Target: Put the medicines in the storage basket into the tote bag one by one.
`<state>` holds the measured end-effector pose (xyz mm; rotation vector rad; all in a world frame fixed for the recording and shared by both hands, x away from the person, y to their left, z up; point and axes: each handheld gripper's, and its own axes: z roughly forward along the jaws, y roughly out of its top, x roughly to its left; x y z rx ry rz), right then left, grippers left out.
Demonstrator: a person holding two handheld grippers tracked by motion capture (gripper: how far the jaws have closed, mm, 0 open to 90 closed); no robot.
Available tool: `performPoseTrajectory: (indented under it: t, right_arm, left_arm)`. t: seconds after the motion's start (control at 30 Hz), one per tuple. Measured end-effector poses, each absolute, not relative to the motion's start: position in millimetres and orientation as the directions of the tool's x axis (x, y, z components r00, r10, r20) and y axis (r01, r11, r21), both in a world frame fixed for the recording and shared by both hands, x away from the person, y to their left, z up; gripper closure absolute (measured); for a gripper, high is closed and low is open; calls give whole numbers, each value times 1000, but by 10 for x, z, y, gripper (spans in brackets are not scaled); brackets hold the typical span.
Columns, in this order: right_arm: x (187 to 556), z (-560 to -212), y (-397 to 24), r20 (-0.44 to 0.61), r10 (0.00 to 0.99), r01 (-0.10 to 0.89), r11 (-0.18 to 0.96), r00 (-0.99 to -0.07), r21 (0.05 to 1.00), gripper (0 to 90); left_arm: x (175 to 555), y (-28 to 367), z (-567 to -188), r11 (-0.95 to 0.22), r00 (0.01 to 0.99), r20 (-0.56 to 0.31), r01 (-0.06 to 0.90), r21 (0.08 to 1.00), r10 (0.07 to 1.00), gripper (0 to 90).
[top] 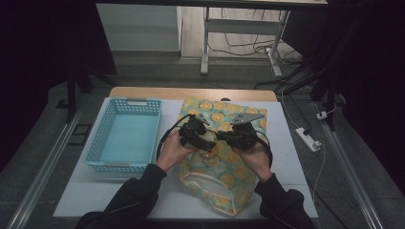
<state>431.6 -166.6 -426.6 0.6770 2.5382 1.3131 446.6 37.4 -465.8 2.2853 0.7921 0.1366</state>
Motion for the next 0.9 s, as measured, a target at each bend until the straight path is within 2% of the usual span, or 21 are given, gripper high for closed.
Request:
performPoseTrajectory:
  t: [0.6,0.9]
  right_arm:
    - [4304,-4264,-1655,31,482,303,499,-875,812,900]
    - [4290,-4251,-1649,23,479,296,504,-878,811,900]
  left_arm:
    - [4153,586,-4512,-509,816,-186,501,700,547,49]
    - [3989,688,-4531,-500,844,-217,477,723,491,3]
